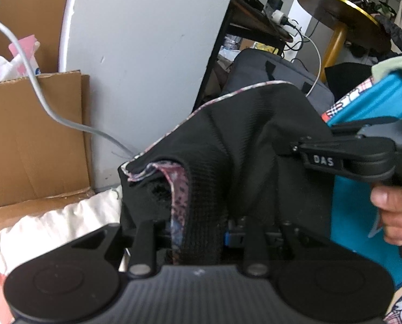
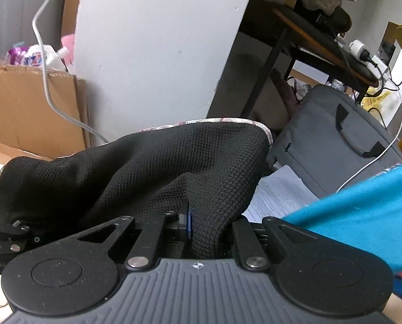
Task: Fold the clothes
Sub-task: 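Carry the black pants toward the stack of black clothes with both tools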
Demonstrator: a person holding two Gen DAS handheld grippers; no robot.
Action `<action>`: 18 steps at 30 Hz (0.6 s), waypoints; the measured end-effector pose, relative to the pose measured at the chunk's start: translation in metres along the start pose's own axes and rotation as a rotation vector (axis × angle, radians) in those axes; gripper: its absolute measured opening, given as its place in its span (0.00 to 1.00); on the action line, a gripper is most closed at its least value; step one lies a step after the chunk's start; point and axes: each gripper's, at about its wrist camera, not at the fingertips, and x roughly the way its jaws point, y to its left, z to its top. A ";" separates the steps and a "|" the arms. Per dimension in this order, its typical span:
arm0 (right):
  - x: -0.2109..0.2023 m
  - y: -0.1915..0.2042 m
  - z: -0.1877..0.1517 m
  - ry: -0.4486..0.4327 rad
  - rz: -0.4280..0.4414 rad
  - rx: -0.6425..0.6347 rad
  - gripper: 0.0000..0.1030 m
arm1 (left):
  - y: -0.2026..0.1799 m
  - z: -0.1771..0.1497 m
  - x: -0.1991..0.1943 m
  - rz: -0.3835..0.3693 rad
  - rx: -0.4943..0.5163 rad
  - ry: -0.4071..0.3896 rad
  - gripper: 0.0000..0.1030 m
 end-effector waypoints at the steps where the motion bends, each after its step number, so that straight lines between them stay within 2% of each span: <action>1: 0.006 0.000 0.000 0.004 -0.001 -0.001 0.08 | 0.001 0.001 0.003 -0.002 0.007 -0.003 0.30; 13: 0.060 -0.001 0.006 0.025 0.045 -0.021 0.09 | 0.020 -0.003 0.030 0.014 0.051 -0.051 0.30; 18: 0.087 0.008 0.003 0.031 0.083 -0.025 0.09 | 0.023 -0.009 0.043 0.082 0.056 -0.024 0.30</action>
